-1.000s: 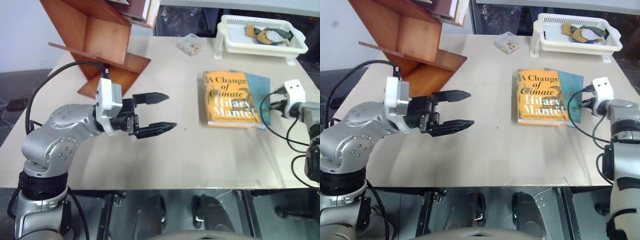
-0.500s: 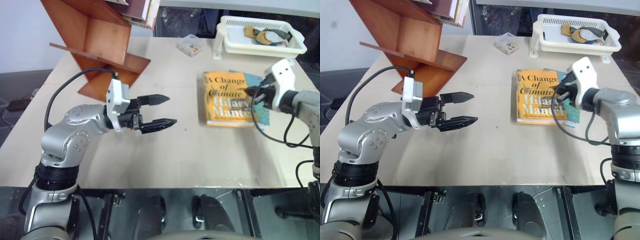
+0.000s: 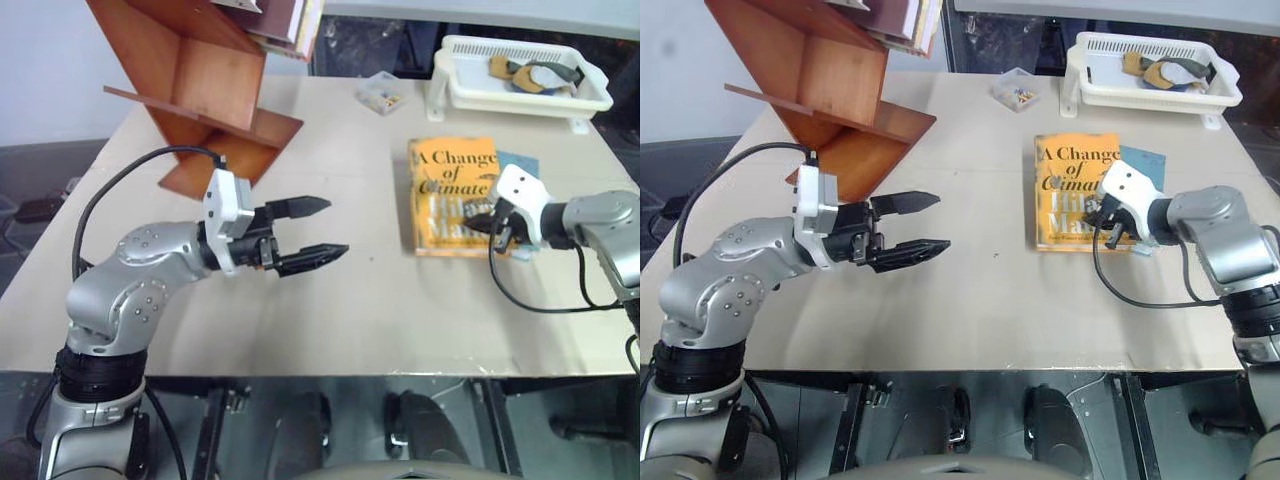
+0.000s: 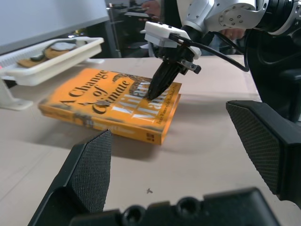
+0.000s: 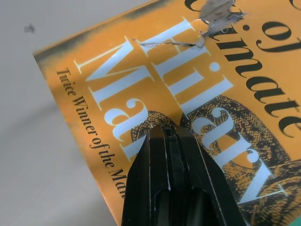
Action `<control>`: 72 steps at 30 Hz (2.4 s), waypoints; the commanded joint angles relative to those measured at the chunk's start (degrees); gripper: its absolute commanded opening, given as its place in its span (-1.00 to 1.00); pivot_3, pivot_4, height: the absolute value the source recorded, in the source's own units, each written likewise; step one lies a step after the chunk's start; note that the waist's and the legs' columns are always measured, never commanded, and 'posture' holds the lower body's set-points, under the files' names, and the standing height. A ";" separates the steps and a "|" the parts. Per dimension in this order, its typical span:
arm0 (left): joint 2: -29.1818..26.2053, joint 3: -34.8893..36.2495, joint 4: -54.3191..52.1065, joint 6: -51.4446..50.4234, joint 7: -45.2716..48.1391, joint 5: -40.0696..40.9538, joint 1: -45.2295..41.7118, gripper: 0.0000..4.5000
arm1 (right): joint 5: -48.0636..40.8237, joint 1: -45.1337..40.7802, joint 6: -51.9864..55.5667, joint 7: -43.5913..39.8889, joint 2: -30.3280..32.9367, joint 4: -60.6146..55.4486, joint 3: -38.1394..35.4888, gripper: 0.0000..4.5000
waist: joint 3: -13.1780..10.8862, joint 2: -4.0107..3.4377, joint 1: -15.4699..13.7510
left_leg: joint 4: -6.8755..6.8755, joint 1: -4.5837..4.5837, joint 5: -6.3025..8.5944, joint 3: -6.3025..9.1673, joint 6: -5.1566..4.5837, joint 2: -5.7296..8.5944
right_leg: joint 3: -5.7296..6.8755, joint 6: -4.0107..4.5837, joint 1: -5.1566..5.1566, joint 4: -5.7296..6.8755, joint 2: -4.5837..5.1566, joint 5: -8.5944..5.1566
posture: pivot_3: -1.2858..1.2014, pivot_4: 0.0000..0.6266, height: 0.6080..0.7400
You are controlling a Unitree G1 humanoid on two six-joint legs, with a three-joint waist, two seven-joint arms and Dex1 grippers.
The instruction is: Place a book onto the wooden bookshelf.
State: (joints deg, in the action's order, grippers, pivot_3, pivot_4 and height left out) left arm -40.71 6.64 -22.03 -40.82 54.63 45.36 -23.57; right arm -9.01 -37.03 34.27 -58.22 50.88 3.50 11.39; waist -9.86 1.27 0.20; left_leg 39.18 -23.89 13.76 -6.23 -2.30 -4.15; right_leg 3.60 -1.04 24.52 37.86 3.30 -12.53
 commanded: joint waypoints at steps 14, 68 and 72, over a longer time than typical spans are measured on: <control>3.78 -1.51 2.44 -7.73 -6.90 3.49 -4.87 1.00 | -7.76 1.65 13.09 1.87 1.01 -9.81 -13.79 -1.00 | -0.01 0.03 -0.89 | -0.06 -0.10 0.00 -0.07 -0.01 0.00 | -0.10 -0.14 0.17 0.03 0.02 0.13 | 0.03 -0.52 1.00; 46.17 24.12 98.20 1.66 -26.53 -11.99 -51.35 -0.16 | -21.02 27.14 26.16 74.12 -12.69 -63.50 -10.39 0.87 | 0.00 0.17 -0.71 | 0.01 -0.94 0.00 0.40 -0.04 0.18 | 0.23 -0.18 0.68 -0.06 0.00 0.13 | 0.03 -0.52 1.00; 43.92 26.21 97.57 -0.83 -26.35 -11.01 -51.32 -0.16 | -24.08 27.95 25.33 75.59 -11.00 -63.50 -11.16 0.87 | 0.00 0.17 -0.73 | 0.02 -0.94 0.00 0.40 -0.04 0.17 | 0.23 -0.18 0.68 -0.04 0.00 0.13 | 0.03 -0.52 1.00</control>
State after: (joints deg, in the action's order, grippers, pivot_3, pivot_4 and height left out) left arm 4.07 31.57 77.11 -40.05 27.74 32.82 -73.71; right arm -31.60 -9.62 61.43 16.34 38.89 -57.99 2.26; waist -9.85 1.45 -0.53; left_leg 39.20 -24.83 13.75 -5.83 -2.34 -3.98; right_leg 3.84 -1.22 25.20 37.81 3.29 -12.40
